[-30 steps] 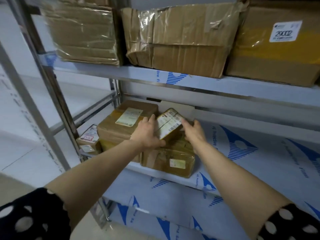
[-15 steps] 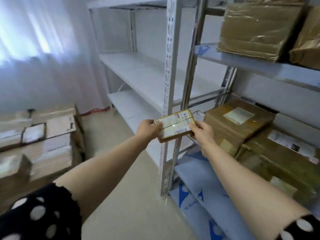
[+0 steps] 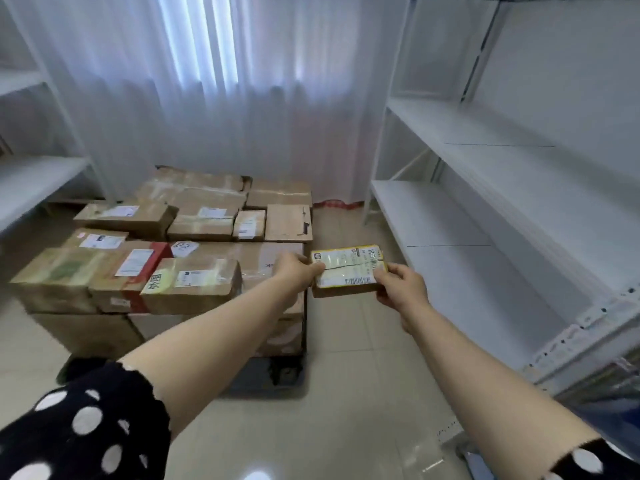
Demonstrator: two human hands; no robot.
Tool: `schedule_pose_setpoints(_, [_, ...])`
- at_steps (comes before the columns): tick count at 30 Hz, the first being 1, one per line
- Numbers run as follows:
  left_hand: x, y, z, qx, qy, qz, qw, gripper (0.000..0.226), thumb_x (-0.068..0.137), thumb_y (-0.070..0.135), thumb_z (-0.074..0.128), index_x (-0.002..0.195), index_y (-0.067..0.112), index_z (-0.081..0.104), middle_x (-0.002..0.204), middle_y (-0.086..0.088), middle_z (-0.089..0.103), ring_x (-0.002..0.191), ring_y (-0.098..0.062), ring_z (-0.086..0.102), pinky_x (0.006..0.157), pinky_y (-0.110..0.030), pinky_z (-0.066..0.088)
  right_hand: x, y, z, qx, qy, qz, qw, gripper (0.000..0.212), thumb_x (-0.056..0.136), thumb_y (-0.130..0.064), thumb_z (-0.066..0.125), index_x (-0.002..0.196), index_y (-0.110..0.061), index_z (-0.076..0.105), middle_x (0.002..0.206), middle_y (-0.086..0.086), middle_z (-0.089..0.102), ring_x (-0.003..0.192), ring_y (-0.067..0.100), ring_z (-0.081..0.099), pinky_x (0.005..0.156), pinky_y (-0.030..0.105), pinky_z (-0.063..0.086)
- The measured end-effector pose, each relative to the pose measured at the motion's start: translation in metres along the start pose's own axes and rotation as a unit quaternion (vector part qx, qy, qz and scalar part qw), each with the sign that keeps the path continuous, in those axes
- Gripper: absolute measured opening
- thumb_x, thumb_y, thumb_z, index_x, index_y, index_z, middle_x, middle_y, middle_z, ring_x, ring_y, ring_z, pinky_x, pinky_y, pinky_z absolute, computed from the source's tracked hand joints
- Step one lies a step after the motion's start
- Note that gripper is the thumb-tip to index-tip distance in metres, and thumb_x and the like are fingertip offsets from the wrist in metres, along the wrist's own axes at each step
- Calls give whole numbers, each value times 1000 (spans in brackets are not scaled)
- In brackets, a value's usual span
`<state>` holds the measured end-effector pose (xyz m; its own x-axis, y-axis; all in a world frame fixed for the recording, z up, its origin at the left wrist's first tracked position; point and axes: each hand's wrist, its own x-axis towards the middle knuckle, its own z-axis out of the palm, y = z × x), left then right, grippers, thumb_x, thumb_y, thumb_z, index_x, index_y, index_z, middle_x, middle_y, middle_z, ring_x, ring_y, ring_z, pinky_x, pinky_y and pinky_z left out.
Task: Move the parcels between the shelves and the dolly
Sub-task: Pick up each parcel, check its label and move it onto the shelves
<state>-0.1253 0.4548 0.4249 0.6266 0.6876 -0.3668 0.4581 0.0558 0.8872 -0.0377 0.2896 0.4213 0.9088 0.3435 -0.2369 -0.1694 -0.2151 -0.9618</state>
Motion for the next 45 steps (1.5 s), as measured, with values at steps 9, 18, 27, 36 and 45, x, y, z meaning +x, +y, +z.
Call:
schedule_pose_setpoints(9, [115, -29, -77, -65, 15, -65, 996, 44, 87, 9, 68, 129, 13, 57, 112, -8, 66, 97, -23, 66, 91, -39, 54, 95, 13, 138, -64, -49, 75, 994, 16, 90, -15, 64, 102, -12, 54, 103, 11, 62, 82, 21, 58, 79, 40, 57])
schedule_pose_setpoints(18, [245, -35, -110, -88, 134, -158, 974, 23, 73, 16, 82, 82, 14, 61, 91, -8, 67, 90, -26, 65, 88, -41, 55, 230, 19, 233, -138, -109, 106, 979, 27, 83, -25, 71, 79, -18, 45, 98, 11, 64, 95, 29, 64, 85, 45, 54])
schedule_pose_setpoints(27, [365, -10, -135, -129, 140, -161, 968, 20, 77, 8, 78, 91, 8, 64, 91, -11, 68, 88, -25, 65, 84, -36, 54, 326, -16, 302, -137, -126, 90, 978, 27, 79, -12, 73, 79, -21, 47, 93, 8, 64, 94, 30, 66, 88, 51, 53])
schedule_pose_setpoints(36, [456, 46, -94, -142, 101, -167, 970, 19, 79, 6, 76, 93, 8, 64, 89, -10, 67, 83, -26, 68, 81, -40, 58, 424, -42, 287, -93, -166, 143, 971, 60, 85, 8, 61, 136, -19, 45, 105, 9, 63, 81, 23, 65, 66, 35, 56])
schedule_pose_setpoints(45, [585, 102, 15, -173, 139, -193, 956, 13, 84, 7, 71, 86, 13, 60, 83, -10, 64, 84, -26, 65, 86, -43, 56, 607, -60, 242, -100, -206, 150, 962, 39, 86, 1, 63, 114, -25, 56, 103, 7, 67, 85, 25, 68, 71, 39, 59])
